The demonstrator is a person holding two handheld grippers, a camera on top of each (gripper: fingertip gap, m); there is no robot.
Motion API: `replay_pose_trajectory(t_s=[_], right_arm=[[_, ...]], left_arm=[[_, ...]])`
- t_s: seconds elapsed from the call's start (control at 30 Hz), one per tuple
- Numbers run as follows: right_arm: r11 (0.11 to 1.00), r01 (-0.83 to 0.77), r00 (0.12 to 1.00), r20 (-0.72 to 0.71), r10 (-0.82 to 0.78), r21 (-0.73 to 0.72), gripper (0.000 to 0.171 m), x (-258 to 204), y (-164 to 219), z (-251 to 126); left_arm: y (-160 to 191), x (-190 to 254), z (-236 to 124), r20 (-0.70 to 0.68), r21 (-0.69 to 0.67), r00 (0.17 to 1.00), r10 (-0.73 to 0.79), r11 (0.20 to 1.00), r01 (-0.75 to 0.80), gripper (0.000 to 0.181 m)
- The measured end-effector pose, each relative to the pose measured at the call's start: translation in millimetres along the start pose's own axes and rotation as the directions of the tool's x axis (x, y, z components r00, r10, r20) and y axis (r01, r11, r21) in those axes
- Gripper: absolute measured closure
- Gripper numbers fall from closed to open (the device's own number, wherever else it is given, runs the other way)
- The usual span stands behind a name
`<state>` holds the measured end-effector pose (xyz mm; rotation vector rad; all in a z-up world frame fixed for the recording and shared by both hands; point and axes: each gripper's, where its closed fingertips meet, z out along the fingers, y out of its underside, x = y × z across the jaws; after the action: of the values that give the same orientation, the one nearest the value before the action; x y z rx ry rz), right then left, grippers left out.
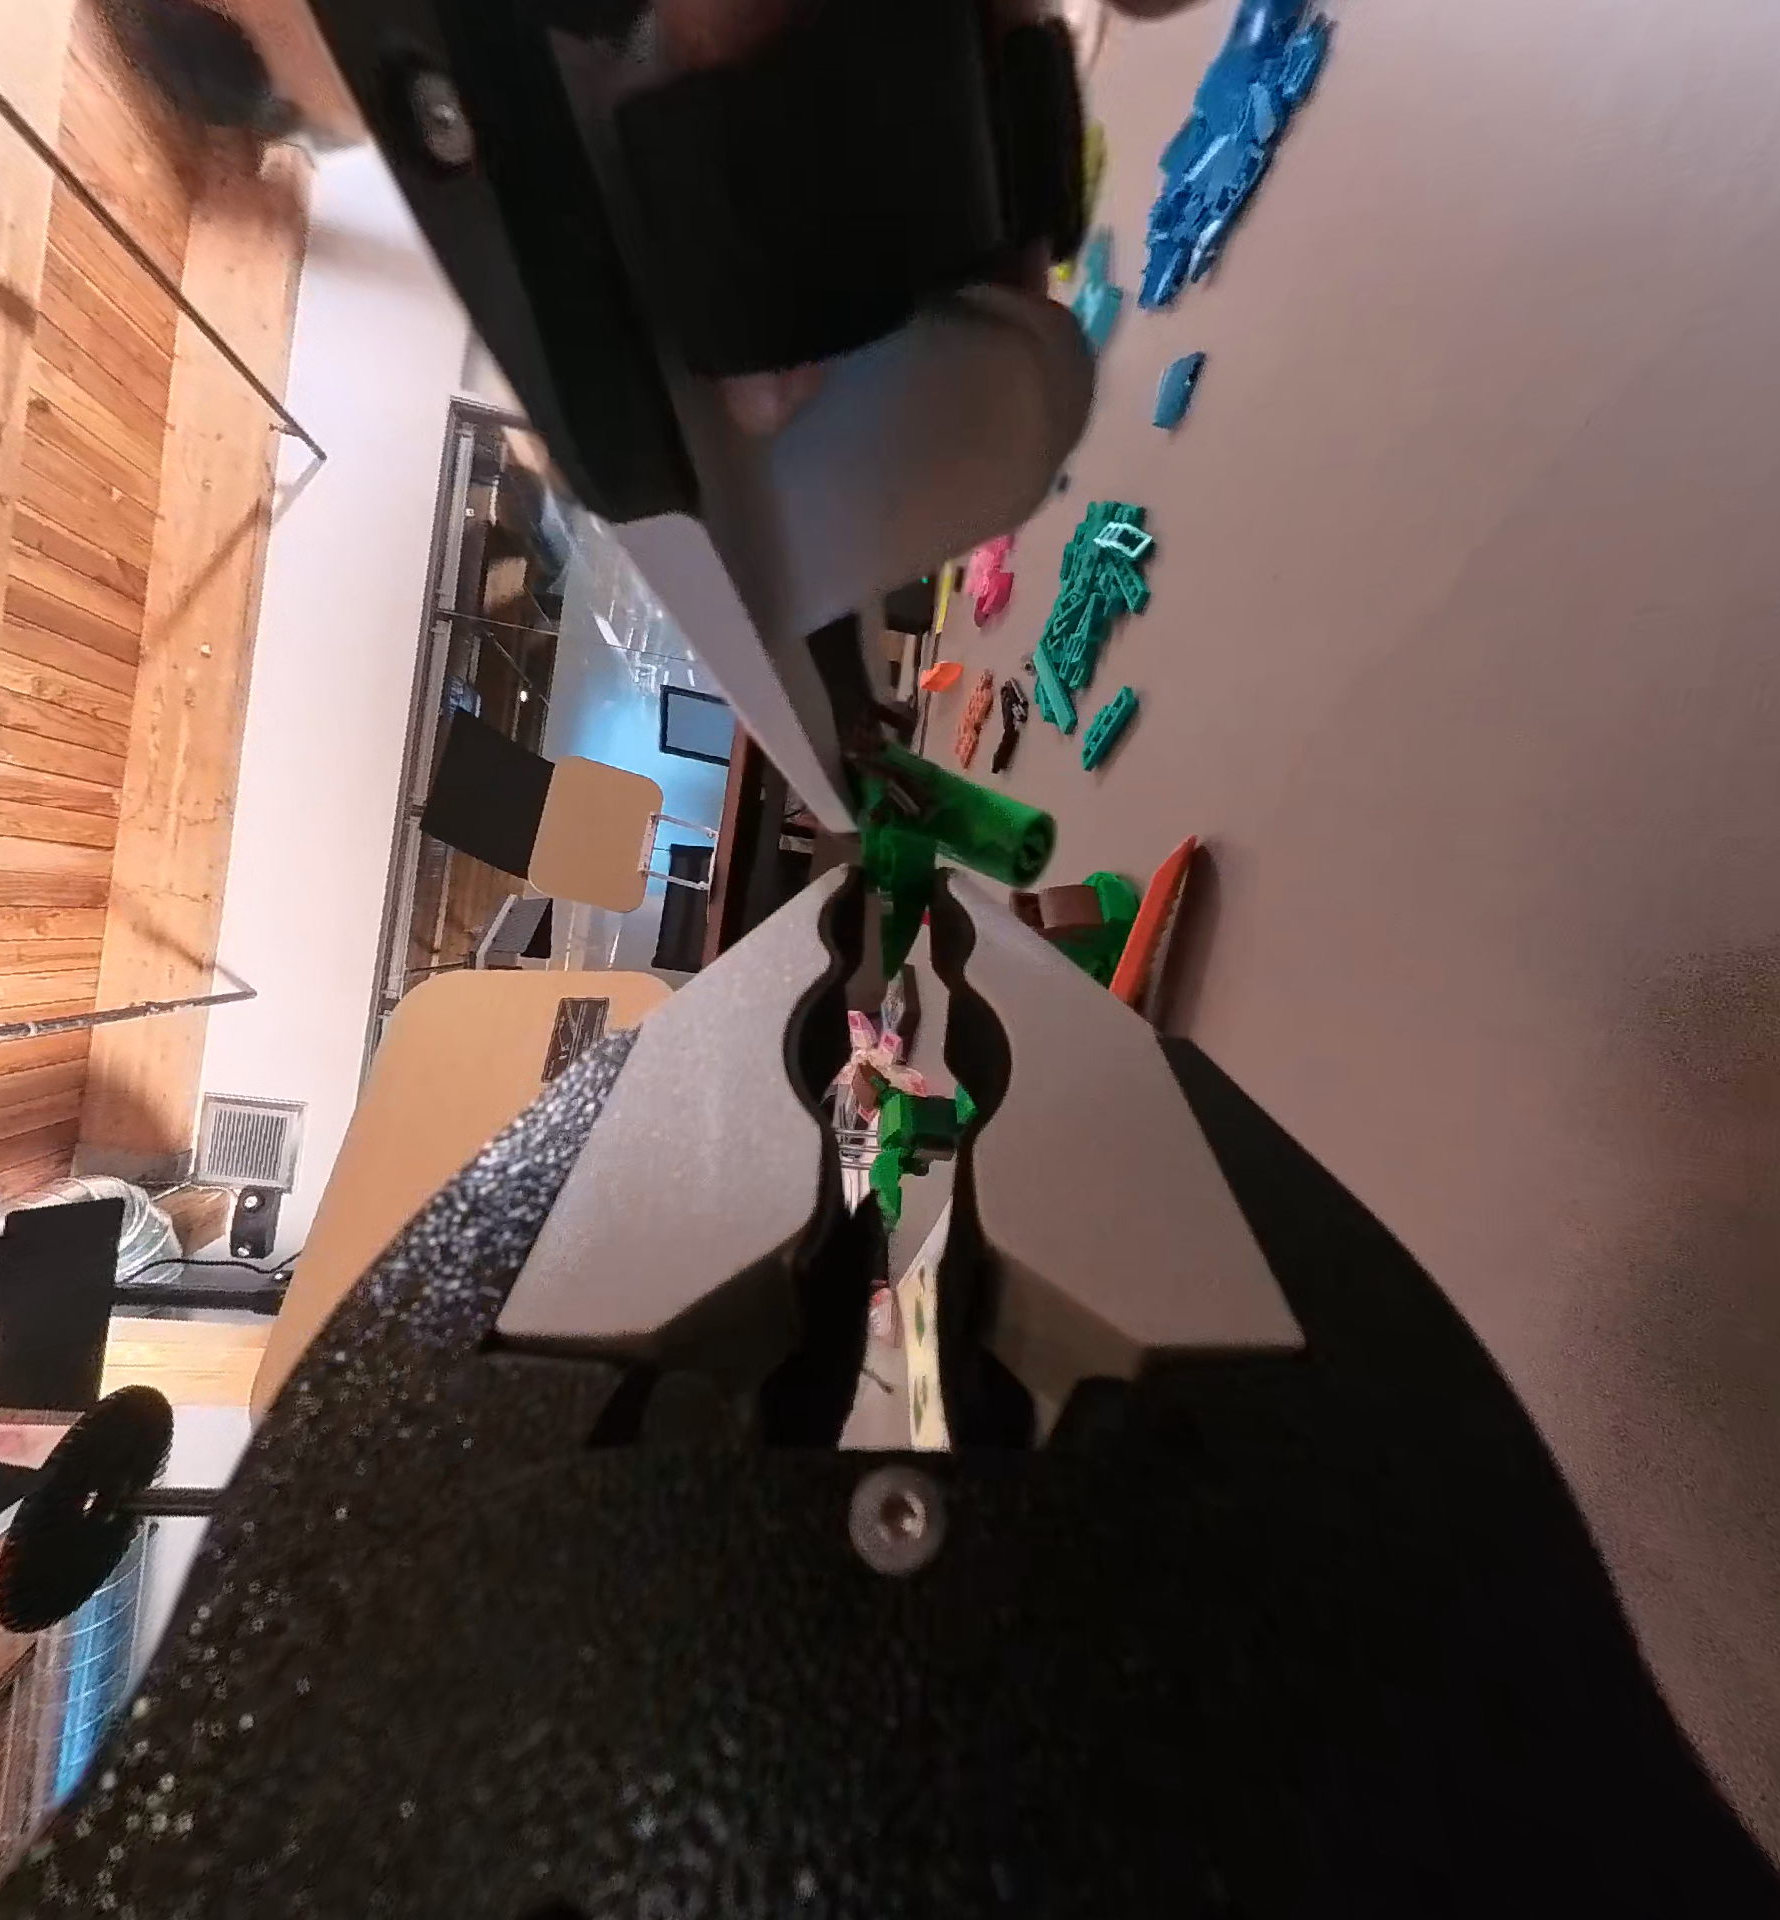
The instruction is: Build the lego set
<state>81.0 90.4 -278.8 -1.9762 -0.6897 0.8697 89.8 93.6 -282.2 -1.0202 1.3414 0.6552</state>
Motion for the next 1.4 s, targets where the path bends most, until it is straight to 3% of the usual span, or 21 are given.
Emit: replay_pose_trajectory(t_s=[0.3, 0.7, 1.1, 1.4], right_arm=[[0.979, -0.175, 0.985, 0.026, 0.173, 0.107, 0.156, 9.0, 10.6, 3.1], [0.805, -0.491, 0.871, 0.177, 0.458, 0.334, 0.156, 13.4, 5.7, 4.2], [0.692, -0.598, 0.798, 0.212, 0.565, 0.404, 0.156, 21.9, 10.8, 7.2], [0.676, -0.610, 0.787, 0.213, 0.580, 0.413, 0.156, 25.8, 12.2, 6.1]], left_arm=[[2.2, 10.9, 1.9, -0.040, 0.006, 0.999, -0.007, 1.000, 0.008, 0.172], [6.3, 3.3, 0.5, -0.005, -0.030, 0.994, -0.107, 0.994, 0.106, 0.172], [11.3, 10.1, 0.1, -0.037, -0.055, 0.989, -0.144, 0.988, 0.142, 0.171], [10.4, 13.6, -1.0, -0.054, -0.046, 0.983, -0.173, 0.984, 0.171, 0.171]])
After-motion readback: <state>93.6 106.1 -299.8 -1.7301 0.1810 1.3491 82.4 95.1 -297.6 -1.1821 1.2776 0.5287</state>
